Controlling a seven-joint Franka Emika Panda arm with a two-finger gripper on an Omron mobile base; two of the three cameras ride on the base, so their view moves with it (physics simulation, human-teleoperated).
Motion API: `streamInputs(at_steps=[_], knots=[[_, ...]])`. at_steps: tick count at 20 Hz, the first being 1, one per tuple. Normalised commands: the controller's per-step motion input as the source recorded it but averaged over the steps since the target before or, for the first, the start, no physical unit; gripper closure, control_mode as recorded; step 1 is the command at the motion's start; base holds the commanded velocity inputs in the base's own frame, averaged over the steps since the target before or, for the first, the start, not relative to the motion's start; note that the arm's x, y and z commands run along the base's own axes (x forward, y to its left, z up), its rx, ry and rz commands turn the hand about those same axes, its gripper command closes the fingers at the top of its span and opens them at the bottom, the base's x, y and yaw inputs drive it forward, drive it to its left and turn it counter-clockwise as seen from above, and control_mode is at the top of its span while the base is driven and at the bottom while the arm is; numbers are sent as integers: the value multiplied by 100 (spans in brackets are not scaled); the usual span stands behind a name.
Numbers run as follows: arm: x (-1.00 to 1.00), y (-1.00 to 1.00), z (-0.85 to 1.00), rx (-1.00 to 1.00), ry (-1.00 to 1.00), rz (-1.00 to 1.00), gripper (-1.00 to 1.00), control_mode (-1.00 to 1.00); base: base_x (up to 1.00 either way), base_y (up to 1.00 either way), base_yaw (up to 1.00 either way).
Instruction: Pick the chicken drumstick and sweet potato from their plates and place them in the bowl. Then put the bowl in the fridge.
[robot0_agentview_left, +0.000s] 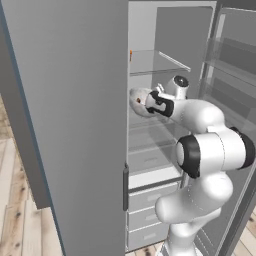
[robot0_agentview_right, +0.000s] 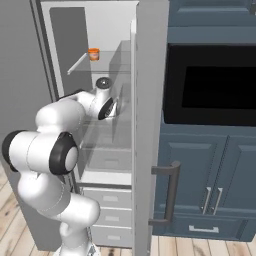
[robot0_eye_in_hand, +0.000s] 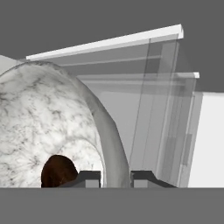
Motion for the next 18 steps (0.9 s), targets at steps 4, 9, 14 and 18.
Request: streamInputs(at_steps=[4,9,14,18], knots=[[19,12,-24,-2,-2,0,100,-100,0,0,0],[21,10,-29,0,0,0,100,-100,0,0,0],[23,10,-31,0,-1,0,100,-100,0,0,0],[14,2,-44,1,-3,0,100,-100,0,0,0]])
